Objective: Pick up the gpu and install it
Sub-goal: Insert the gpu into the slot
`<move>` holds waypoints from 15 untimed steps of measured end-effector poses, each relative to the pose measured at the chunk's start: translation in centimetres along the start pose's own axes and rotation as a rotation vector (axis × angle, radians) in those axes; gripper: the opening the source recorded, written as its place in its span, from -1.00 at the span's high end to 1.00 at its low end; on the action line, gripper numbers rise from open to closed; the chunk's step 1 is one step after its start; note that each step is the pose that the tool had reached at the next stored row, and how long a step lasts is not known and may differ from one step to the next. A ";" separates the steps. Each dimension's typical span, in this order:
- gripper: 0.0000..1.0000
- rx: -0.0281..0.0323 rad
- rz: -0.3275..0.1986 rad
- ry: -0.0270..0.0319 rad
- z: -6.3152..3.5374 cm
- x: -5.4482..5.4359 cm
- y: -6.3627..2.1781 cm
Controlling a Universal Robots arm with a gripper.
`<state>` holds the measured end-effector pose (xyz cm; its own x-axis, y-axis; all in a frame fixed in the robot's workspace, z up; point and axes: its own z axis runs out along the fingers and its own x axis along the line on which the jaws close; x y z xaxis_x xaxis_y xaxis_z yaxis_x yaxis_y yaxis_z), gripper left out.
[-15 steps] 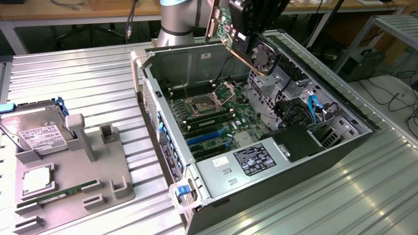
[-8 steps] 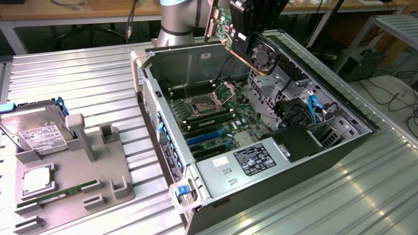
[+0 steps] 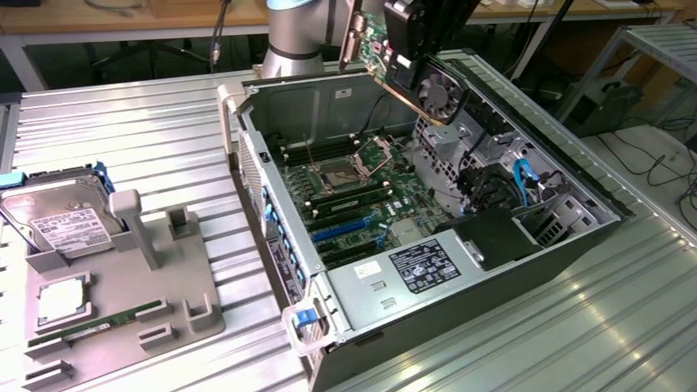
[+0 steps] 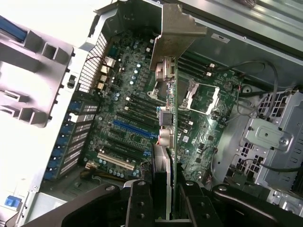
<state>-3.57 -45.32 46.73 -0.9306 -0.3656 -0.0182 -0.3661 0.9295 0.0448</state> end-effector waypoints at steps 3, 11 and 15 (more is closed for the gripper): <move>0.45 -0.0010 -0.009 0.0001 0.00 0.0 -0.01; 0.45 -0.0040 -0.033 0.0001 0.00 0.0 -0.03; 0.45 -0.0053 -0.046 0.0003 0.00 0.0 -0.04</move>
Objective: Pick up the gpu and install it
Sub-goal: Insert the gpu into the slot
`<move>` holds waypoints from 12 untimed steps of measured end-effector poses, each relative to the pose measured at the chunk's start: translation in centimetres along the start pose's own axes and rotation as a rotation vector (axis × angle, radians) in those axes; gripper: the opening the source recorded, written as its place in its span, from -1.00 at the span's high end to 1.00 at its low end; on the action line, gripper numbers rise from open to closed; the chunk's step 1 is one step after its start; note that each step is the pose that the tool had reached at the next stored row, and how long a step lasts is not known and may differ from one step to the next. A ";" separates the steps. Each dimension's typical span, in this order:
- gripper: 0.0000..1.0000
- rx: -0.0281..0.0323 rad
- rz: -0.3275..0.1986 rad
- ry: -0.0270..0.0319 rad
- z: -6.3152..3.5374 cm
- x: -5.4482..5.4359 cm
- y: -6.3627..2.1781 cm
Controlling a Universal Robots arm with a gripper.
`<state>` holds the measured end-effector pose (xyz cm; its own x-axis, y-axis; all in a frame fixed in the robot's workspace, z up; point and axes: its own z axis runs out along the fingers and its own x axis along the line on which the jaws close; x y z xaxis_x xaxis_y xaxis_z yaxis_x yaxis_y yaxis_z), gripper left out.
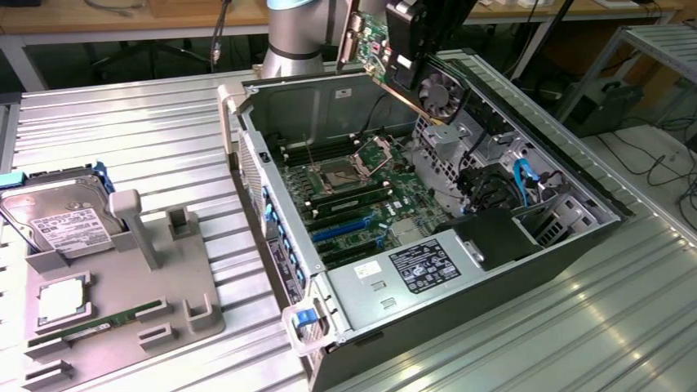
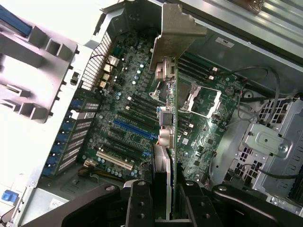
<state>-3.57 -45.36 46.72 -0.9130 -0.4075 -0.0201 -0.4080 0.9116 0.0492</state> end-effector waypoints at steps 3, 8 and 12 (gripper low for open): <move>0.45 -0.0008 -0.009 0.0002 0.00 0.0 0.00; 0.45 -0.0025 -0.025 0.0004 0.00 0.0 -0.01; 0.45 -0.0038 -0.037 0.0005 0.00 0.0 -0.02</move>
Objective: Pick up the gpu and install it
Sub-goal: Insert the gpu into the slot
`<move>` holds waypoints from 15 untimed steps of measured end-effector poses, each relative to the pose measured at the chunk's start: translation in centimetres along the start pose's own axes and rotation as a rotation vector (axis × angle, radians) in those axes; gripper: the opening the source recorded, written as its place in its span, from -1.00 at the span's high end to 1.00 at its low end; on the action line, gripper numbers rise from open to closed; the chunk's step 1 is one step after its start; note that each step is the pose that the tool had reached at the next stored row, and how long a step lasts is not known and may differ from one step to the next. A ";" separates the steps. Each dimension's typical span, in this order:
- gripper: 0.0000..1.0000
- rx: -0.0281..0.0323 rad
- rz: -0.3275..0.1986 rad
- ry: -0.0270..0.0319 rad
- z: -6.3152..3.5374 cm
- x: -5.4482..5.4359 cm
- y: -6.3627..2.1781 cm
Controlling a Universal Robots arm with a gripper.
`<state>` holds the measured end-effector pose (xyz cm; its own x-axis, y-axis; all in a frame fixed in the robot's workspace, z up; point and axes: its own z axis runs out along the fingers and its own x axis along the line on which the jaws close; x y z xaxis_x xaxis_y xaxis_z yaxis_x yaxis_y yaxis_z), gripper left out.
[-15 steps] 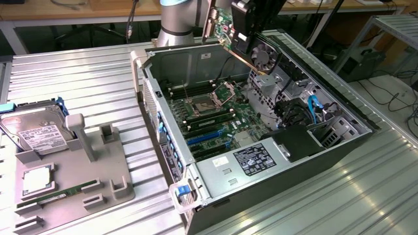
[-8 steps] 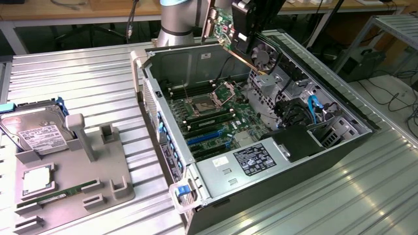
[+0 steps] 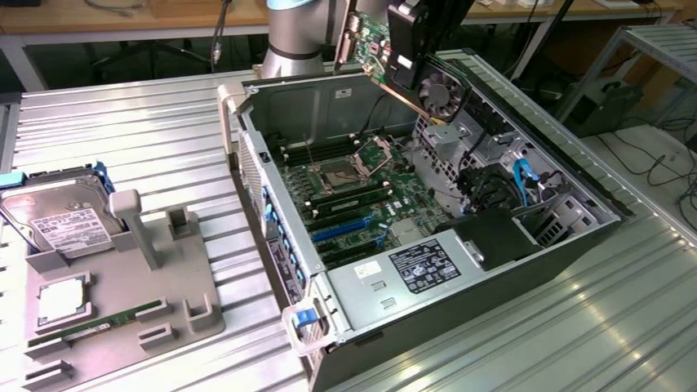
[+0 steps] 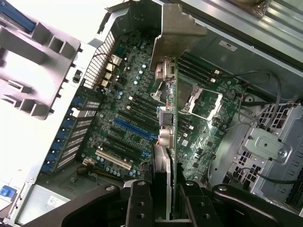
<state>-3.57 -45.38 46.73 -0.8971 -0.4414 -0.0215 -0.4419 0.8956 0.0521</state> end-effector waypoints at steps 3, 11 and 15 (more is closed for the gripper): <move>0.45 -0.0014 -0.014 0.0001 0.00 0.0 -0.01; 0.45 -0.0050 -0.043 0.0003 0.00 0.0 -0.02; 0.45 -0.0064 -0.068 0.0011 0.00 0.0 -0.03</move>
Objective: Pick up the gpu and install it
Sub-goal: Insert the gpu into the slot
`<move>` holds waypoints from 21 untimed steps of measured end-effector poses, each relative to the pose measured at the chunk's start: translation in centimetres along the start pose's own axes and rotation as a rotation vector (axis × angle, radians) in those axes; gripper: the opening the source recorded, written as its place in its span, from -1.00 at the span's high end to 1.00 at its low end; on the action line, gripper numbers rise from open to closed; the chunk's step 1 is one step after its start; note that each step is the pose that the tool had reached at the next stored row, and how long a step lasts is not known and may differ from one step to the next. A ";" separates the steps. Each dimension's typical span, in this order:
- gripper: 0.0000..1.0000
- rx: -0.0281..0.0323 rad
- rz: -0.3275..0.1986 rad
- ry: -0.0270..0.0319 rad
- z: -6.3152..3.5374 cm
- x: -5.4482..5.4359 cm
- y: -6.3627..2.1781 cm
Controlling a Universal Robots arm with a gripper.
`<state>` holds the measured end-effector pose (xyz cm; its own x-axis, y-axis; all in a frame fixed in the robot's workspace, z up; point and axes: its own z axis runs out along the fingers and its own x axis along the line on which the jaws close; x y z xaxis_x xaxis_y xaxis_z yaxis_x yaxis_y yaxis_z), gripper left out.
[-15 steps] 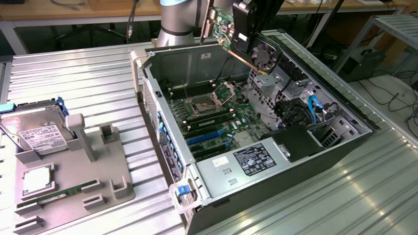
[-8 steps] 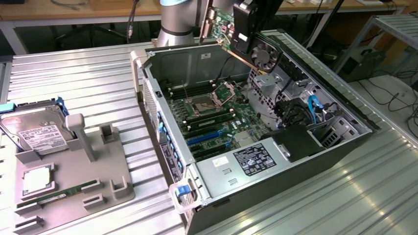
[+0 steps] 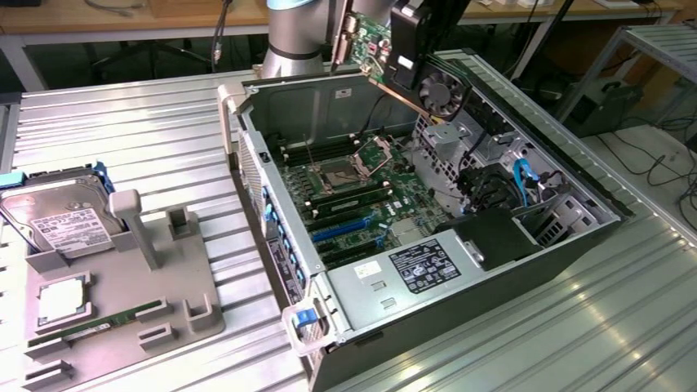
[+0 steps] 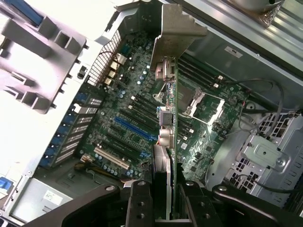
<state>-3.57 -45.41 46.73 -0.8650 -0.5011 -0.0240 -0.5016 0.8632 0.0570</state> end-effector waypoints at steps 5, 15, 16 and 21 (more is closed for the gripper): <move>0.45 -0.0023 -0.037 0.0013 0.00 0.0 -0.01; 0.45 -0.0105 -0.112 0.0018 0.00 0.0 -0.03; 0.45 -0.0111 -0.123 0.0022 0.00 0.0 -0.03; 0.45 -0.0132 -0.173 0.0049 0.00 0.0 -0.03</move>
<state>-3.57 -45.44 46.73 -0.7654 -0.6428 -0.0298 -0.6432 0.7629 0.0655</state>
